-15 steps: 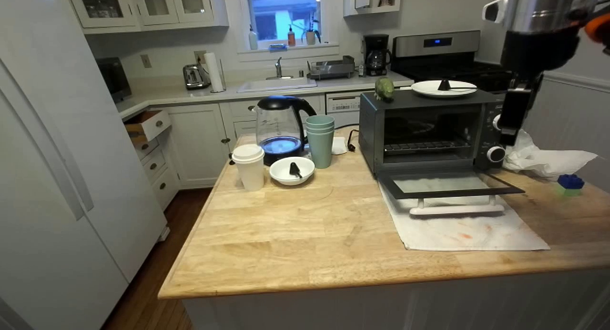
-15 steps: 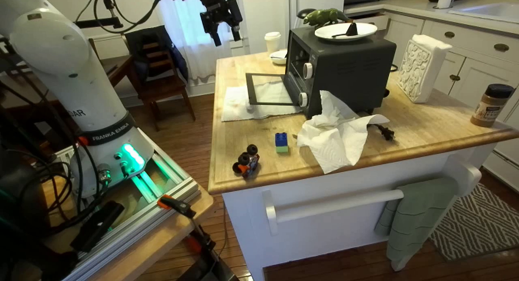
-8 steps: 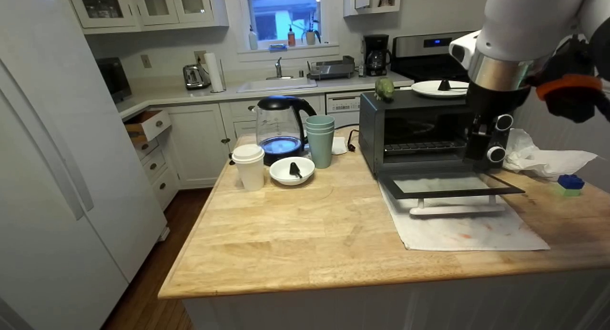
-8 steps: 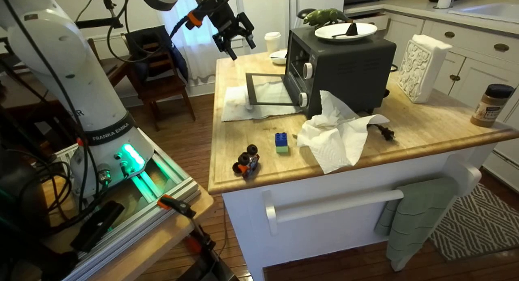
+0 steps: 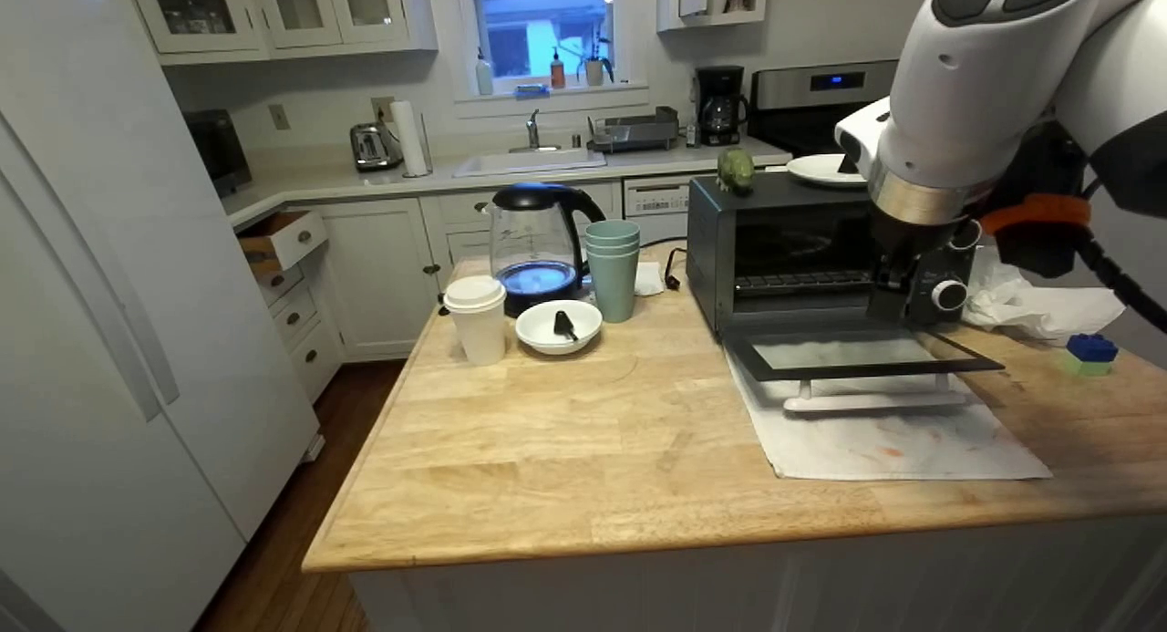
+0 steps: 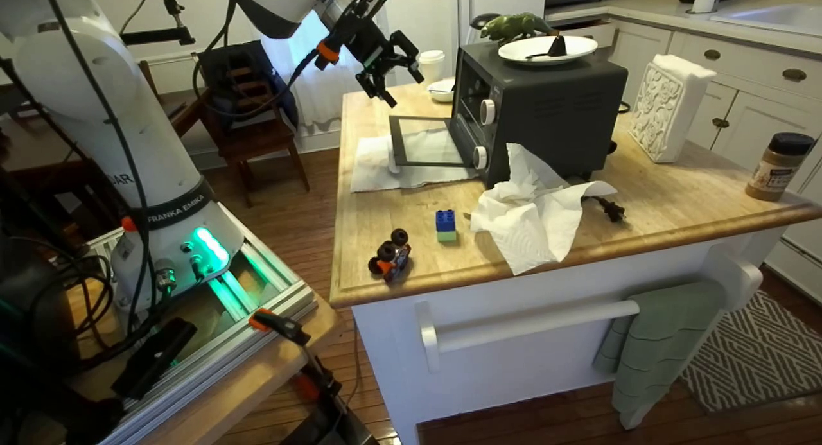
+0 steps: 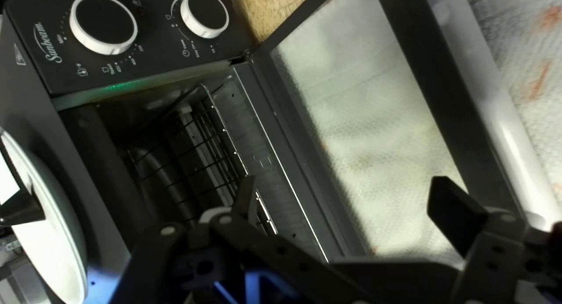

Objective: Pull out the toaster oven rack

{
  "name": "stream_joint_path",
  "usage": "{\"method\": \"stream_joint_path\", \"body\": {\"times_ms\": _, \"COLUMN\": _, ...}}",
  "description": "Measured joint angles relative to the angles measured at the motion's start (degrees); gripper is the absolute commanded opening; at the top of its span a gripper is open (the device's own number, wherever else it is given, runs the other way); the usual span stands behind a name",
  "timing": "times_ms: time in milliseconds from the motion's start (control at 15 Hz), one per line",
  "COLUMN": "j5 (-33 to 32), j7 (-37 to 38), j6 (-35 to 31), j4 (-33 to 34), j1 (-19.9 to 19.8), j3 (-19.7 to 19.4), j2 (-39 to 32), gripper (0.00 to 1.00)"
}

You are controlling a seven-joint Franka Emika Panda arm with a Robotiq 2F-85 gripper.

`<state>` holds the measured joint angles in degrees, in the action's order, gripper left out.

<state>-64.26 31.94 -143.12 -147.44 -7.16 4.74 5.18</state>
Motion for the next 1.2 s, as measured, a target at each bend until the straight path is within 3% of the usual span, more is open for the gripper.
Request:
{"method": "stream_joint_path", "body": {"times_ms": 533, "j5": -1.35, "j7": 0.38, "j6": 0.00, "j4": 2.04, "j1": 0.85, "j3": -1.28, "j2": -2.54, "gripper": 1.00}}
{"method": "stream_joint_path", "body": {"times_ms": 867, "j5": -6.95, "j7": 9.98, "j6": 0.83, "j4": 3.93, "j1": 2.52, "j3": -1.79, "j2": -4.33, "gripper": 1.00}}
{"method": "stream_joint_path", "body": {"times_ms": 1200, "j5": -18.92, "j7": 21.38, "j6": 8.08, "j4": 7.09, "j1": 5.09, "j3": -1.79, "j2": -9.55, "gripper": 1.00}}
